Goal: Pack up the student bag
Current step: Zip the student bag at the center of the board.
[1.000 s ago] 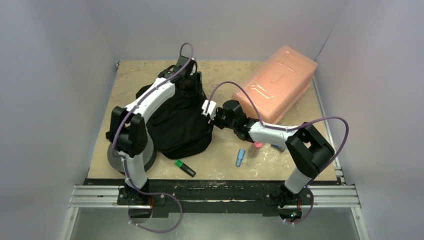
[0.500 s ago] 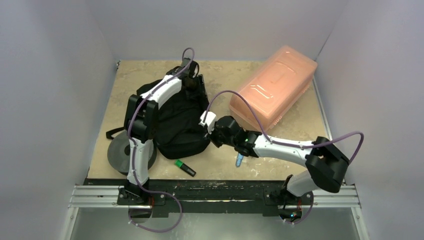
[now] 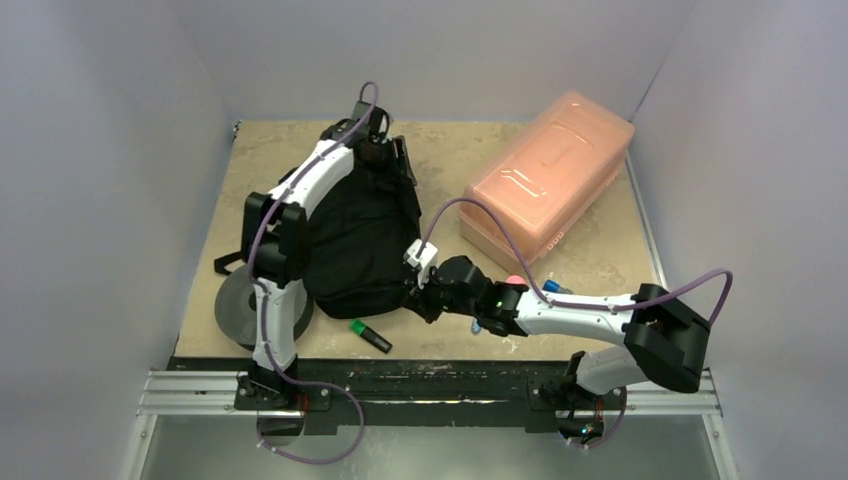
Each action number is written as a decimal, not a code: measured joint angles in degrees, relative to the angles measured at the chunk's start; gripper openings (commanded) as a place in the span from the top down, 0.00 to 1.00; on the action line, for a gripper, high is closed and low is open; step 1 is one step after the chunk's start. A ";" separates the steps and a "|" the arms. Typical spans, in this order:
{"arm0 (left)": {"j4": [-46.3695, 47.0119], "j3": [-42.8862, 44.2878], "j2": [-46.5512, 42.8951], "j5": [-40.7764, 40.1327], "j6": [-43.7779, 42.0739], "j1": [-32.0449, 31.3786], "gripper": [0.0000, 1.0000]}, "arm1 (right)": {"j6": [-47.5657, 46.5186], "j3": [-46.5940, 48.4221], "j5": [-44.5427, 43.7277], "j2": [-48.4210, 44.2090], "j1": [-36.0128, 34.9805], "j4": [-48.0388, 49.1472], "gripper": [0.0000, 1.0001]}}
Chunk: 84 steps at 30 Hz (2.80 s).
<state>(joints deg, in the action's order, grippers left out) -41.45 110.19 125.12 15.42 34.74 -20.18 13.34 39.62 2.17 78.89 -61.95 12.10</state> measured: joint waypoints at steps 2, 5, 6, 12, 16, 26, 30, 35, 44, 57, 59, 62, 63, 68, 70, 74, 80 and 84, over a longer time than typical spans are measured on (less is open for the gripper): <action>-0.15 -1.90 -4.52 1.25 -0.76 0.72 0.43 | 0.28 0.00 0.83 0.00 -0.42 0.48 0.97; 0.68 -9.40 -17.38 4.02 -1.66 2.54 0.43 | 0.79 0.00 2.29 0.02 -0.85 1.38 0.85; 1.33 -12.94 -22.67 4.81 -1.99 3.10 0.43 | 1.05 0.00 3.02 0.02 -0.96 1.92 0.81; 3.17 -35.30 -53.29 8.28 -2.80 4.07 0.43 | 2.51 -0.50 5.16 -0.07 -1.42 4.28 0.58; 2.73 -48.81 -63.87 9.97 -1.92 3.63 0.43 | 4.96 -2.05 5.03 -1.40 -1.42 3.17 0.48; 4.04 -68.26 -84.61 1.84 6.99 -9.94 0.52 | 16.59 2.14 2.54 -6.05 1.95 -9.99 0.31; 6.82 -71.97 -85.72 -5.77 12.90 -16.79 0.52 | 23.52 3.54 1.01 -7.04 7.63 -12.28 0.24; 8.66 -73.96 -82.27 -13.97 18.43 -22.36 0.53 | 28.68 4.15 -1.88 -7.52 11.91 -12.90 0.23; 14.08 -74.47 -74.64 -20.02 21.94 -23.02 0.53 | 29.59 10.03 -2.36 -0.90 11.76 -12.28 0.23; 21.18 -74.47 -68.46 -18.40 23.82 -23.04 0.64 | 30.21 10.27 -0.92 4.11 11.76 -10.47 0.34; 21.86 -74.47 -67.91 -18.40 23.82 -23.04 0.66 | 30.21 10.32 -0.48 5.11 11.76 -10.16 0.34; 22.73 -74.47 -66.45 -18.18 23.80 -23.08 0.69 | 30.23 10.32 0.37 6.14 11.76 -10.08 0.34; 22.97 -74.47 -65.88 -18.08 23.80 -23.08 0.70 | 30.23 10.32 0.44 6.23 11.76 -10.08 0.34; 23.43 -74.47 -64.96 -17.75 23.74 -23.08 0.86 | 30.27 10.32 0.55 6.23 11.76 -9.77 0.34; 23.71 -74.47 -64.98 -17.64 23.41 -23.08 0.93 | 30.49 10.32 0.57 6.25 11.76 -9.60 0.34; 24.04 -74.47 -64.98 -17.33 22.62 -23.08 1.00 | 31.04 10.51 0.66 7.10 11.76 -8.98 0.40; 24.04 -74.47 -65.83 -16.74 21.55 -23.08 1.00 | 33.22 10.71 0.52 9.31 11.78 -8.17 0.47; 24.02 -74.47 -67.14 -16.20 20.83 -23.08 1.00 | 34.21 11.28 0.48 11.06 11.78 -8.11 0.49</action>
<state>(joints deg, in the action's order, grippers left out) -17.43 35.73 57.98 -0.78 55.57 -43.27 47.55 50.89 2.66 89.95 -50.17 3.99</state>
